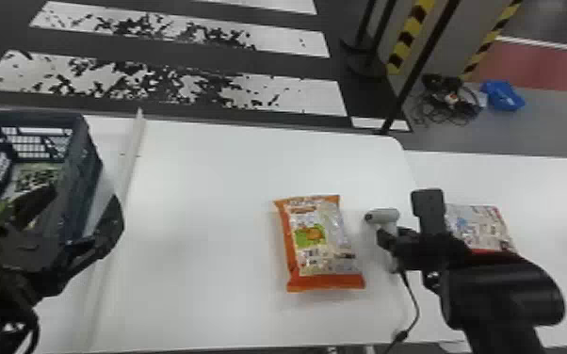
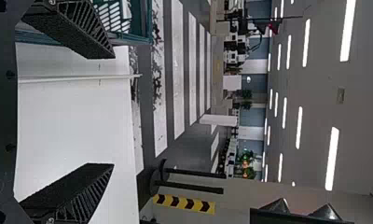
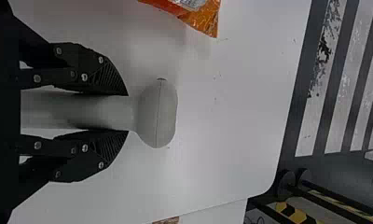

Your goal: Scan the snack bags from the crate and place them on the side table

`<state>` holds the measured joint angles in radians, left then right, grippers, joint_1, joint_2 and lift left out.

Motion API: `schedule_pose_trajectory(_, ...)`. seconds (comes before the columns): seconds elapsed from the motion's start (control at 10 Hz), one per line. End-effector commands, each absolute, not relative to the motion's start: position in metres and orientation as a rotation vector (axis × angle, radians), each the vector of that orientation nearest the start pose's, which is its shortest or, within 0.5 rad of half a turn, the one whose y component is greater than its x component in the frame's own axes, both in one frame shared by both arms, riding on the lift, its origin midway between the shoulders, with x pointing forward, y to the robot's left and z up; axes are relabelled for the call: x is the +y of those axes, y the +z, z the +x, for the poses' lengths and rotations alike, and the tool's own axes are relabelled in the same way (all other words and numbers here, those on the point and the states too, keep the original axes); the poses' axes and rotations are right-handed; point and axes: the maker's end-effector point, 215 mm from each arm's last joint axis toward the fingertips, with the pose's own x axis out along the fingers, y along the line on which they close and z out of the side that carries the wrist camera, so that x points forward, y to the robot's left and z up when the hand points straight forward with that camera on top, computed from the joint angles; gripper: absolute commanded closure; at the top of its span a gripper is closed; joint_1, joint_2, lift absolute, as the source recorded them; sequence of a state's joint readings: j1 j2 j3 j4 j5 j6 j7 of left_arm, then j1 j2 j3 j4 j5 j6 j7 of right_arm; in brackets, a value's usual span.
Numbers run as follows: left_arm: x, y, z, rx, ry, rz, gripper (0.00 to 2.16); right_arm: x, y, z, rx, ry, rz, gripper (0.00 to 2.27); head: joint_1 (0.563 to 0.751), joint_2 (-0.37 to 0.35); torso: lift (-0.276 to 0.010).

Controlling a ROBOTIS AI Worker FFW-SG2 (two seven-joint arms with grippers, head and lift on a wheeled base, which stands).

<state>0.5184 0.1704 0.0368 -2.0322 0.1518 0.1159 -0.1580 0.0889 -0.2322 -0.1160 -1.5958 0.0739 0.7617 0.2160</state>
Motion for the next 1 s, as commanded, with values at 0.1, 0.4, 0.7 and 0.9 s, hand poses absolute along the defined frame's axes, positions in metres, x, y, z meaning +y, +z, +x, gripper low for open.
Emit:
schedule_pose_trajectory(0.1,0.23,-0.384,0.434,0.174,-0.2,0.005,0.04,-0.381,-0.547,0.472,0.796,-0.015,-0.174,2.25,0.695,-0.184,-0.05)
schedule_pose_trajectory(0.4,0.23,-0.384,0.434,0.174,-0.2,0.005,0.04,-0.363,-0.514,0.456,0.748,-0.002,-0.182,2.25,0.695,-0.179,-0.05)
schedule_pose_trajectory(0.7,0.229,-0.385,0.434,0.176,-0.201,0.002,0.04,-0.326,-0.485,0.419,0.768,0.037,-0.176,2.25,0.695,-0.153,-0.05)
schedule_pose_trajectory(0.9,0.229,-0.386,0.434,0.177,-0.2,0.002,0.04,-0.291,-0.474,0.392,0.798,0.092,-0.176,2.25,0.695,-0.121,-0.05)
